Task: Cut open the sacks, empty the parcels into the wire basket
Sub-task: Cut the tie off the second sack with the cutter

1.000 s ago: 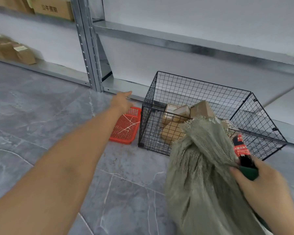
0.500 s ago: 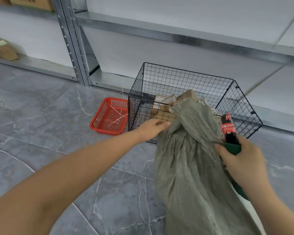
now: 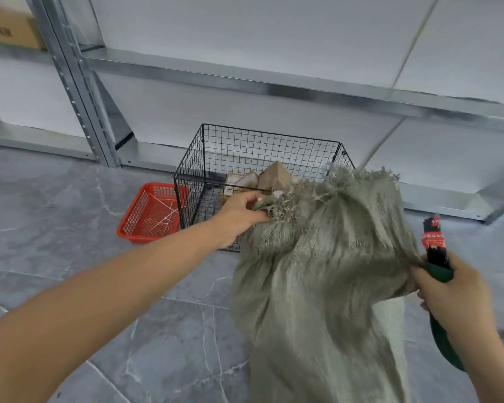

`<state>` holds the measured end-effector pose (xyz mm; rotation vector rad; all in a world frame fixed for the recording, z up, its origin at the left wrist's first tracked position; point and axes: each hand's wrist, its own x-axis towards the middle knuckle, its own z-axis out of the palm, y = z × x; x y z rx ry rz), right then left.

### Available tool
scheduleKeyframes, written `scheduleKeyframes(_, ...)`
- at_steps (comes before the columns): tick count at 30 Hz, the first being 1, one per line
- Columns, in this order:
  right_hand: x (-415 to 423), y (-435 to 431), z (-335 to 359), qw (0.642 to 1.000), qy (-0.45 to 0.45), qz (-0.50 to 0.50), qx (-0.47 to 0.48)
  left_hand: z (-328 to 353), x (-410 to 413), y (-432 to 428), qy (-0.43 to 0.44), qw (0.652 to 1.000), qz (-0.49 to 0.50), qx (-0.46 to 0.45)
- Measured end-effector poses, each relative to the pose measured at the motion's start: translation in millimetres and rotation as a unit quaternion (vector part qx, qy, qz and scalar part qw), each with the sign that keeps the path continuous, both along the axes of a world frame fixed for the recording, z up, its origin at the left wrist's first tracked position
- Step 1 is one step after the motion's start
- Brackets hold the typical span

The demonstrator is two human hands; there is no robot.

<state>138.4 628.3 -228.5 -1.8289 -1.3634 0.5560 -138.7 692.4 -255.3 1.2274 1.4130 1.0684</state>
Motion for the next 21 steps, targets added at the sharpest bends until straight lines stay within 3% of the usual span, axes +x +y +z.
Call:
scheduleKeyframes(5, 23, 4, 8, 0.997, -0.059, -0.012, -0.050, 11, 36, -32, 0.132, 0.985, -0.005, 0.109)
scheduleKeyframes(7, 21, 1, 21, 0.997, -0.080, -0.015, -0.007, 13, 51, -46, 0.154, 0.977, 0.010, 0.144)
scheduleKeyframes(10, 5, -16, 53, 0.994, 0.017, 0.009, 0.104, 12, 69, -65, 0.186, 0.967, 0.023, 0.174)
scheduleKeyframes(13, -26, -37, 78, 0.977, 0.149, 0.133, 0.075, 13, 85, -80, 0.207, 0.962, 0.021, 0.179)
scheduleKeyframes(18, -51, -42, 82, 0.968, 0.081, 0.207, 0.119, 8, 115, -107, 0.181, 0.963, -0.060, 0.192)
scheduleKeyframes(21, -43, -39, 82, 0.955, -0.015, 0.290, 0.064, 4, 123, -116, 0.186, 0.959, -0.088, 0.194)
